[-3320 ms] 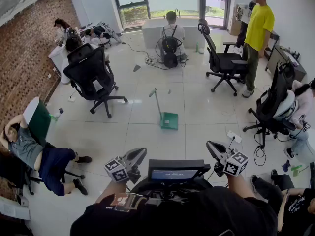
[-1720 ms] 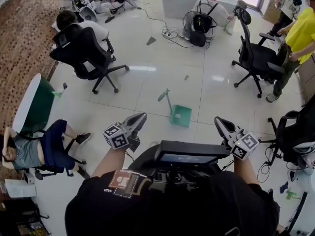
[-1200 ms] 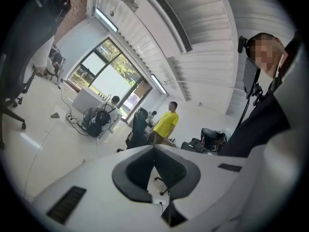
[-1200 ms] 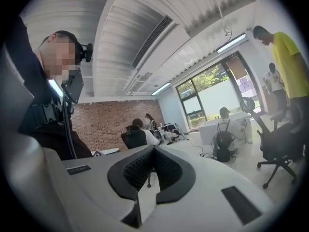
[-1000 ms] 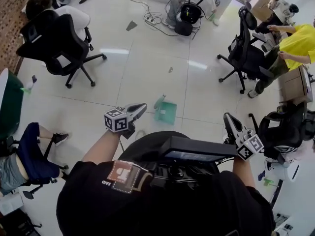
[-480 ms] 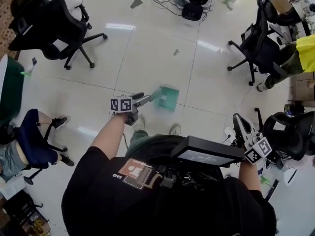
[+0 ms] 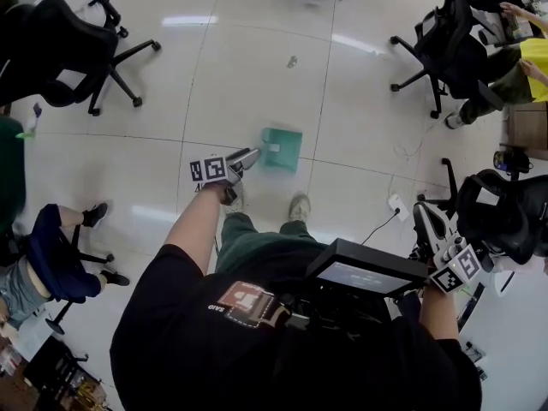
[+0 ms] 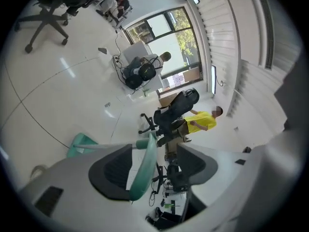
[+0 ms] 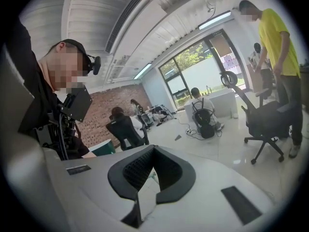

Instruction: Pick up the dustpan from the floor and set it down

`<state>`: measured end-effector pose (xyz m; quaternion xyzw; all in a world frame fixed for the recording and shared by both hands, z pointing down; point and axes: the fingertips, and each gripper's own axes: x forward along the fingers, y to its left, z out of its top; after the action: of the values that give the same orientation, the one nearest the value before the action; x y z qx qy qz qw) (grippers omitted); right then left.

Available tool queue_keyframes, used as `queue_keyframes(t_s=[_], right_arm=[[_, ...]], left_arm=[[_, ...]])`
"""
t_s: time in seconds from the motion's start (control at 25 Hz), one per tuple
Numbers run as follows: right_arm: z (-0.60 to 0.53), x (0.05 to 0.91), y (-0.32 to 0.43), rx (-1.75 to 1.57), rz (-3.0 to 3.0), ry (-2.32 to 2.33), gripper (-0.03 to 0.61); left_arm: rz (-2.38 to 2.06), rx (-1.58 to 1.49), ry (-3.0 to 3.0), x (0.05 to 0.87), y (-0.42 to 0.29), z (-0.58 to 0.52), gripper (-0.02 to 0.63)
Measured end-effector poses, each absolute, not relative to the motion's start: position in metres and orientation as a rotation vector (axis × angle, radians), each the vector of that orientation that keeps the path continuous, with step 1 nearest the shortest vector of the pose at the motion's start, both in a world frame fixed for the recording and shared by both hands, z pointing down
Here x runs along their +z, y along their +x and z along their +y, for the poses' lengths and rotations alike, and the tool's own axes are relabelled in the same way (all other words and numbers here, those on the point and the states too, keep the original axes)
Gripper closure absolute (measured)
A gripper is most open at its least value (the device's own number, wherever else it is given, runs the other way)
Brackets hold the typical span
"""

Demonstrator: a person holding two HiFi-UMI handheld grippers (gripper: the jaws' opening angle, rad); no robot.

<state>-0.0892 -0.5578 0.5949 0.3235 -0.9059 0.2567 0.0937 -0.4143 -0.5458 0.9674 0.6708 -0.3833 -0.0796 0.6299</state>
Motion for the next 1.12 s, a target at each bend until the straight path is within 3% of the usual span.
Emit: queue_keyframes(t_s=[0.32,0.48,0.68,0.92,1.12], right_arm=[[-0.575,0.616,-0.066,0.790,-2.639,0.985,0.568],[-0.572,0.617,-0.055,0.791,-2.631,0.994,0.568],[-0.575,0.613,-0.050,0.789,-2.638,1.005,0.569],[-0.570,0.591,-0.049,0.787,-2.676,1.030,0.568],[-0.566,0.543,-0.027,0.770,-2.734,1.057,0.568]], left_arm=[[-0.868,-0.304,1.483,0.990,-0.385,-0.588,0.298],[-0.894,-0.334,1.454,0.993,-0.379,-0.588,0.468],[-0.826,-0.307,1.521,0.981,-0.364,-0.585,0.491],[-0.802,-0.370,1.540,0.919,-0.354,-0.576,0.518],[-0.814,-0.464,1.543,0.812,-0.341,-0.576,0.526]])
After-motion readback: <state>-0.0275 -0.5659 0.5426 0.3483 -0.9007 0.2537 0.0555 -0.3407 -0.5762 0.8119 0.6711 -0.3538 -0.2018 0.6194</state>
